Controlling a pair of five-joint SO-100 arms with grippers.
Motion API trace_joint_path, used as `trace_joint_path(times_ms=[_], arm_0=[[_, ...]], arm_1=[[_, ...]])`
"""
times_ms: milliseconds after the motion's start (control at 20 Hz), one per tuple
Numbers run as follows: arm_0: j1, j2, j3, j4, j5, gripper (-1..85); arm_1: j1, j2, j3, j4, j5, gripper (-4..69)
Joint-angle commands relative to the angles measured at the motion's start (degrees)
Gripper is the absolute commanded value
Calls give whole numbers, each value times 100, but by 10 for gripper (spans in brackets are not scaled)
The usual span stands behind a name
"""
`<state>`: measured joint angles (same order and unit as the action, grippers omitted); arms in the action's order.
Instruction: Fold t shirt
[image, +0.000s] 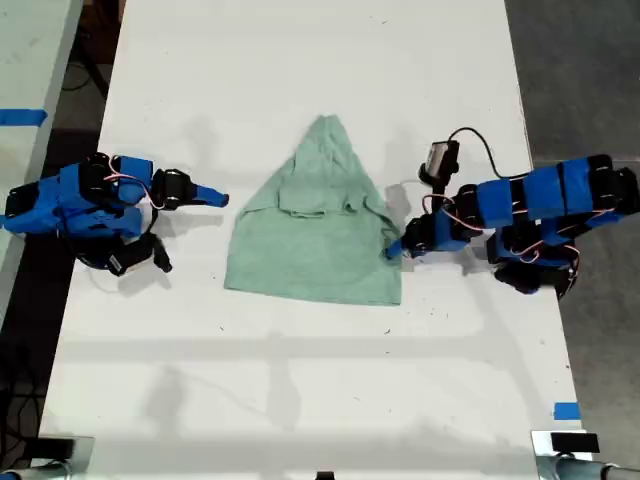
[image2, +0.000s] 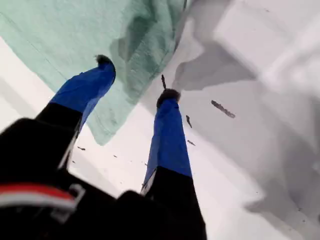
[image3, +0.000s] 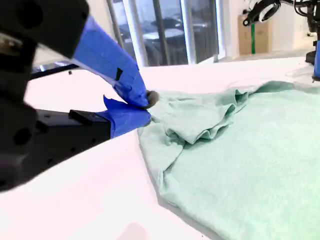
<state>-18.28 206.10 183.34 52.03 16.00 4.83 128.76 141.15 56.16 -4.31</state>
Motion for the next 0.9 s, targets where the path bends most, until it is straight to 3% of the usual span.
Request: trace_joint_path(times_ms=[0, 50, 150, 250, 450, 700, 850], arm_0=[[-35, 35, 9, 18, -79, -1], [-35, 35, 9, 18, -79, -1], [-35, 35, 9, 18, -79, -1], [-35, 35, 9, 18, -79, -1], [-44, 35, 9, 18, -79, -1], [-44, 35, 0, 26, -79, -1], [-35, 35, 0, 35, -79, -1]], arm_1=[[-229, -633, -396, -563, 132, 210], [-229, -888, -334, -747, 149, 198], [-193, -1187, -220, -896, 264, 0], [-158, -932, -334, -527, 334, 1], [62, -606, -1898, 958, -202, 1], [-105, -2769, -5063, 1635, -1002, 1], [-202, -4447, -6768, 1714, -1274, 1]])
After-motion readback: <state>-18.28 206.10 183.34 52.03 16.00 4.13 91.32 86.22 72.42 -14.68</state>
